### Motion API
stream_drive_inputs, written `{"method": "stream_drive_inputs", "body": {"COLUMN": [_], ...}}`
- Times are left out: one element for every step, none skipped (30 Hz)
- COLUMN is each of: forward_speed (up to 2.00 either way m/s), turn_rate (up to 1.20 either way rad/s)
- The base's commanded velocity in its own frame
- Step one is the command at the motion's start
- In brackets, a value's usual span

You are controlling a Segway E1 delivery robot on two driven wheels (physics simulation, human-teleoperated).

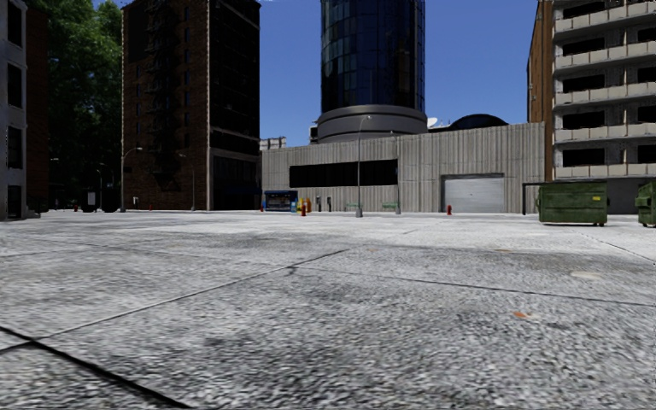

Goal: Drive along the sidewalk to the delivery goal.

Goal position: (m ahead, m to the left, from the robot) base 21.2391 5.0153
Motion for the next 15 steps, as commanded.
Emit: {"method": "stream_drive_inputs", "body": {"forward_speed": [1.99,1.99,1.99,1.99,1.99,1.99,1.99,1.99,1.99,1.99,1.99,1.99,1.99,1.99,1.99], "turn_rate": [0.47,0.44,0.44,0.39,0.36,0.0,0.0,0.0,0.0,0.0,0.0,0.0,0.0,0.0,0.0]}}
